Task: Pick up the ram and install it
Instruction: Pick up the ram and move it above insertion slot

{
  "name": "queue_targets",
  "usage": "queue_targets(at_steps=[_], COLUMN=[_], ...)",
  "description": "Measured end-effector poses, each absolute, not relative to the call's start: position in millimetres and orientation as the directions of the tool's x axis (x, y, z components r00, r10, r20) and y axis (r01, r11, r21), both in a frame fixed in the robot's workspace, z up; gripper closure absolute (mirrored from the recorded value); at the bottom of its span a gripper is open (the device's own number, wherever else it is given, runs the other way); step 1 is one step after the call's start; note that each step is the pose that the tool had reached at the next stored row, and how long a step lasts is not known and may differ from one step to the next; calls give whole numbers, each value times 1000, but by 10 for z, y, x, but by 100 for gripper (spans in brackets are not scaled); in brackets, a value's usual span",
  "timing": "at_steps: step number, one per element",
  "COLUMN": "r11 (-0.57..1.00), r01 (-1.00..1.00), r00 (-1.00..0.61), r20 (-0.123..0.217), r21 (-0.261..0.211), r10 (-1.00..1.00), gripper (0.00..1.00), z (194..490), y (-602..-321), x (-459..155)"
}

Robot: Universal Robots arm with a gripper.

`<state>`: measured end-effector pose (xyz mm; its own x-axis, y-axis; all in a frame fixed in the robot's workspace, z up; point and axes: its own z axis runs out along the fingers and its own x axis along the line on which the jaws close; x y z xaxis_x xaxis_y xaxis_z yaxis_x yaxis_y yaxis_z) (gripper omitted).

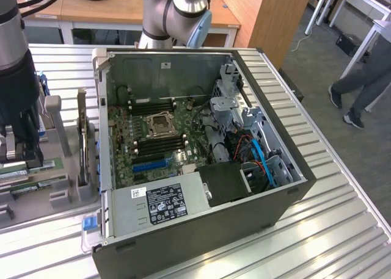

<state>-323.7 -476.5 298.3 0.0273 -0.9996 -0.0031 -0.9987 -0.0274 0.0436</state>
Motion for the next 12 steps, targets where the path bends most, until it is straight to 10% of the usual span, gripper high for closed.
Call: queue_targets(at_steps=[12], r11=[-27], r01=[-999], r00=[27], r20=[-3], r21=[44], r10=[-1000], gripper=[89], z=[3265], y=[-4765], x=[-3234])
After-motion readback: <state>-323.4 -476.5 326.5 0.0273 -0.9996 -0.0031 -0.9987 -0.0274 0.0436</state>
